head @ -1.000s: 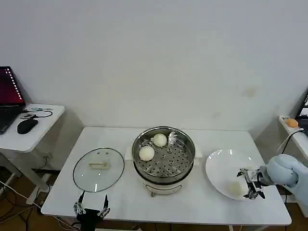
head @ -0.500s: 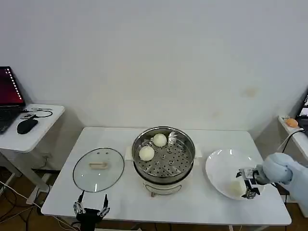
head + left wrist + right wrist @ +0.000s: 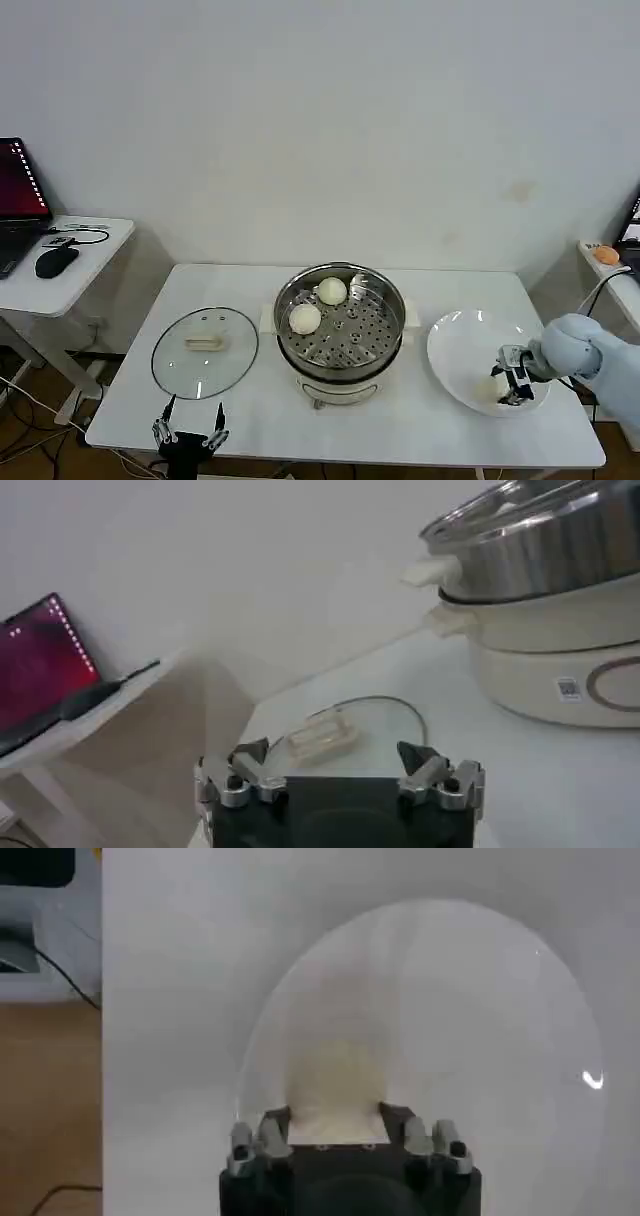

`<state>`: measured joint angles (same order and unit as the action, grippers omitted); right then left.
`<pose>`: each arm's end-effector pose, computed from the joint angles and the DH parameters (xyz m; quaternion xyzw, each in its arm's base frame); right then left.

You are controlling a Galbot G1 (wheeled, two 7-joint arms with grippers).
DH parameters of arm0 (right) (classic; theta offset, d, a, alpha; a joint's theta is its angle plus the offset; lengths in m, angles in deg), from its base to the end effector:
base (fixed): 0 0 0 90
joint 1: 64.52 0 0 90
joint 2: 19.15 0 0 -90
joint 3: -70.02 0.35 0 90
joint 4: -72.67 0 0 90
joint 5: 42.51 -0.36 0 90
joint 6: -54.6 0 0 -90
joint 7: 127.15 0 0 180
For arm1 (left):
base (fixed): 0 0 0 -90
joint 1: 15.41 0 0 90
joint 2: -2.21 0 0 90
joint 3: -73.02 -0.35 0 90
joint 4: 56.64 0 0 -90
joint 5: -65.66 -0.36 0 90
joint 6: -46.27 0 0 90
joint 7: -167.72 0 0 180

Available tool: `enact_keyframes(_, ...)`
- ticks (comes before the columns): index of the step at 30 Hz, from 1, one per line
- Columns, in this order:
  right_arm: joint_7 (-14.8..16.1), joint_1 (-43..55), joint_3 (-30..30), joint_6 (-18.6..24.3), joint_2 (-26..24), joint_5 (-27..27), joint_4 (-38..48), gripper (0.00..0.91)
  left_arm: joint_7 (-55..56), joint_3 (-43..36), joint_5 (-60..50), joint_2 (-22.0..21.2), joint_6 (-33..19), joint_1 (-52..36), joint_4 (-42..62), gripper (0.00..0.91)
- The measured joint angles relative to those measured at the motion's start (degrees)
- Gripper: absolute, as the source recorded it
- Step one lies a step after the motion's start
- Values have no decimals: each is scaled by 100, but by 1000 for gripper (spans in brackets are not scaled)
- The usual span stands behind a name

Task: Take steamed baozi put them in steamer then cover it.

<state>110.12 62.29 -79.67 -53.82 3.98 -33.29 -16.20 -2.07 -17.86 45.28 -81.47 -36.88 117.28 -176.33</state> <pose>0.4007 -0.2063 -0.2323 0.4575 -0.5601 0.5294 0.4435 0.1138 0.0141 -0.3378 0.0405 -0.9615 -0.2315 0.1425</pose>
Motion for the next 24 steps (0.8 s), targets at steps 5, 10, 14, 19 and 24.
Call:
enact_keyframes(5,10,101,-50,-14,-28,-78,-12,484,-1,-8,-1,-2,5,-15,-3,907)
enact_keyframes(10,34,278,-100,15,-92,-178,-52,494,-2,-2,10,11,7,-9,-8,907)
enact_keyframes(14,70,624,-234,56,-163,-289,-38,494,-2,28,43,39,4,-1,-3,907)
enact_keyframes(19,121,1229,-430,94,-153,-483,-35,494,1,80,91,68,-9,16,-9,907)
enact_keyframes(24,144,2179,-895,121,-52,-716,-23,494,5,117,125,82,-12,37,-4,907)
